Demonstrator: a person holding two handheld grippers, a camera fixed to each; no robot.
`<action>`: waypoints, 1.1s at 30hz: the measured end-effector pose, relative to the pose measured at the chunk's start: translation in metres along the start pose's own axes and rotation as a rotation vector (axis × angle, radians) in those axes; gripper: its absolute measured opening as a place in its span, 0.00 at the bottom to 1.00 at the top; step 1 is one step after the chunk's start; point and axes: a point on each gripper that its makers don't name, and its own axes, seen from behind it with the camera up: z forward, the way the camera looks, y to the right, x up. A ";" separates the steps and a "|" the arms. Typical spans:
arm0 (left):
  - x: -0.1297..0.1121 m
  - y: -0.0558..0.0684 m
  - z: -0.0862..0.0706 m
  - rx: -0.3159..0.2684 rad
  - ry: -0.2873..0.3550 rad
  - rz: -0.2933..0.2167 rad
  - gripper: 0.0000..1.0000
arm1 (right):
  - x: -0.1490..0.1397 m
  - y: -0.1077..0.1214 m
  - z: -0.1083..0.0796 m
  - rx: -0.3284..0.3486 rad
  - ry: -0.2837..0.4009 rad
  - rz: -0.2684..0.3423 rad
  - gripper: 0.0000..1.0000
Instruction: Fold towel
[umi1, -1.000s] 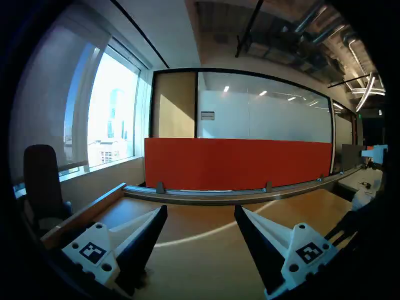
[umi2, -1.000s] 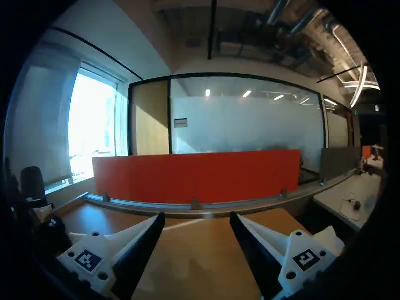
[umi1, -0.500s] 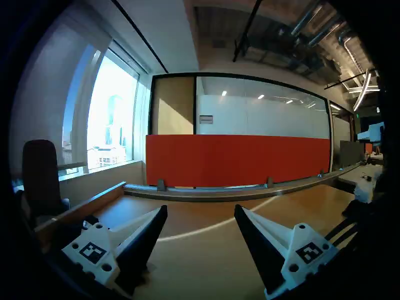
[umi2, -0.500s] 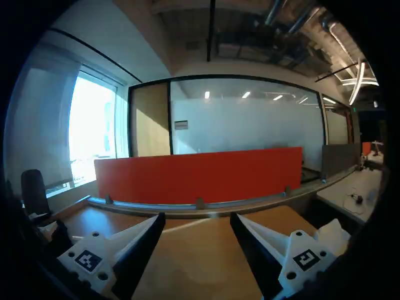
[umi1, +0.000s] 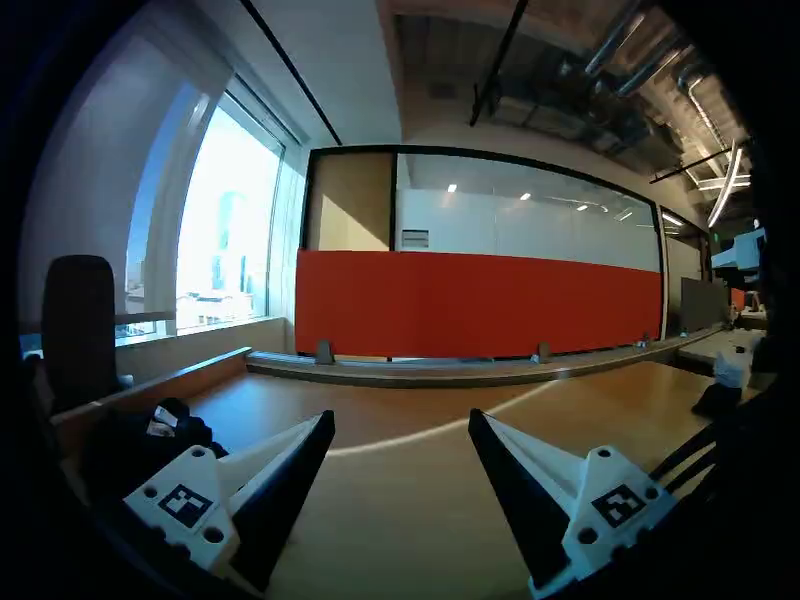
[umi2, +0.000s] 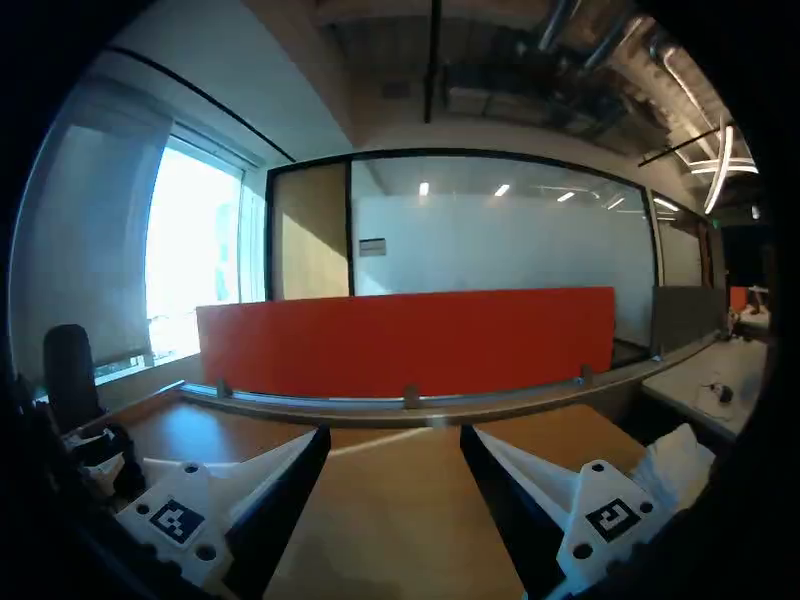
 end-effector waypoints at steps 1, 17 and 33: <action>-0.004 0.000 0.000 0.001 0.000 0.000 1.00 | -0.002 -0.001 0.001 0.001 0.000 0.001 1.00; -0.036 -0.009 -0.002 0.019 0.009 -0.019 1.00 | -0.028 -0.003 0.011 0.001 -0.004 0.019 1.00; -0.041 -0.009 0.000 0.035 -0.008 0.018 1.00 | -0.030 -0.005 0.013 0.004 -0.005 0.017 1.00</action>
